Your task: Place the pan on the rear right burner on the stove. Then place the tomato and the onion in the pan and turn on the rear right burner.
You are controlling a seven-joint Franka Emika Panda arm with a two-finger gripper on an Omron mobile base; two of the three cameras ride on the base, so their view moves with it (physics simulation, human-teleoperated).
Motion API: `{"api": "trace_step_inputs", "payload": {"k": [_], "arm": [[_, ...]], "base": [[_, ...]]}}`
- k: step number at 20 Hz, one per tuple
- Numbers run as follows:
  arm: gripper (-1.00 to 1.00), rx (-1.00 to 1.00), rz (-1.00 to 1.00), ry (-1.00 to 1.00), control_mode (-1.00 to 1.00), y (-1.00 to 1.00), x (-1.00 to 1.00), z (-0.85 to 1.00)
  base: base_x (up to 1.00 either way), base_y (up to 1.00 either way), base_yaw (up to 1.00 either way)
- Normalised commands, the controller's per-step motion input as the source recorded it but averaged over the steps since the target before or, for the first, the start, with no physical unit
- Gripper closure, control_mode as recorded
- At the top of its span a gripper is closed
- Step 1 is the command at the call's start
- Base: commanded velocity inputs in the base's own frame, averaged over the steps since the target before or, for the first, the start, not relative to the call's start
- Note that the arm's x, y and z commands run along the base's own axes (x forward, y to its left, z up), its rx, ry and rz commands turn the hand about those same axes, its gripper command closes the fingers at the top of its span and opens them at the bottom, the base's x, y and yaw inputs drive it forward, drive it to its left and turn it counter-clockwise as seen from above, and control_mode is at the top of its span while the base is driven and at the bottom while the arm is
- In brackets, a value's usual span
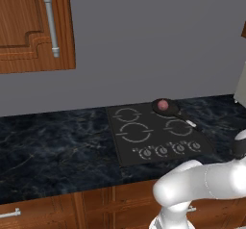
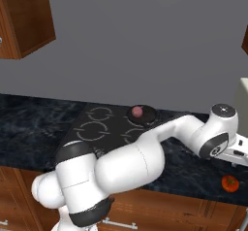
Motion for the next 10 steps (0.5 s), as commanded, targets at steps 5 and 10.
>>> {"api": "trace_step_inputs", "payload": {"k": [5,10], "arm": [[-1.00,0.00,0.00,0.01,-1.00,0.00,0.00,-0.05],[-1.00,-0.01,0.00,0.02,-1.00,0.00,0.00,-0.18]], "base": [[0.00,0.00,0.00],[0.00,0.00,0.00]]}}
